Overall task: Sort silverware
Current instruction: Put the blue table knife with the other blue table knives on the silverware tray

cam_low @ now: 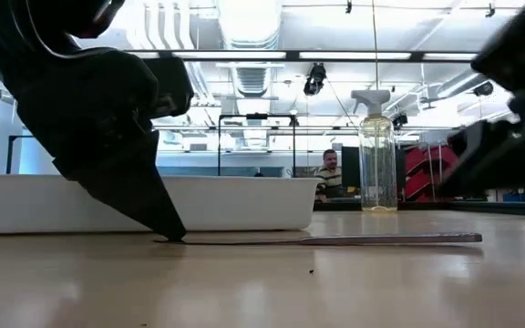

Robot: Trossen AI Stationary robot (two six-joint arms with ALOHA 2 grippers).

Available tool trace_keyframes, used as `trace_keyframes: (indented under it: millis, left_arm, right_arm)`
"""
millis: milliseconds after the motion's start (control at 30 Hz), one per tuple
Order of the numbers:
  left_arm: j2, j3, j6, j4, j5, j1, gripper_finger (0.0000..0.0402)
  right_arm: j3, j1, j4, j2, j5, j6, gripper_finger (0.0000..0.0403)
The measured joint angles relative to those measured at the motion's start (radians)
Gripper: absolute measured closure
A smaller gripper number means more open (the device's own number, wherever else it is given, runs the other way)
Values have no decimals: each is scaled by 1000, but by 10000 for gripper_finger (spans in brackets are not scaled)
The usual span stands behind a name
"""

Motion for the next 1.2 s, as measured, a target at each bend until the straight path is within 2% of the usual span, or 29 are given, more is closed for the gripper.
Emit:
trace_keyframes:
  millis: [133,300,500,733,867,1033,1200]
  left_arm:
    - [0,-1,24,4,-19,0,401]
    - [0,-1,44,6,-24,1,401]
    - [0,-2,46,7,-26,2,401]
    - [1,-2,47,10,-35,3,401]
    - [-10,-3,84,10,-37,-2,401]
    - [-50,31,281,-22,-23,-13,401]
    - [-67,119,599,12,-117,-26,401]
  right_arm:
    - [41,13,4,112,29,47,200]
    - [112,14,25,237,106,33,198]
    - [126,30,35,304,172,75,244]
    - [118,34,31,314,184,81,335]
    - [114,34,32,314,177,74,341]
    - [111,29,36,314,176,98,341]
    - [107,28,56,309,179,202,341]
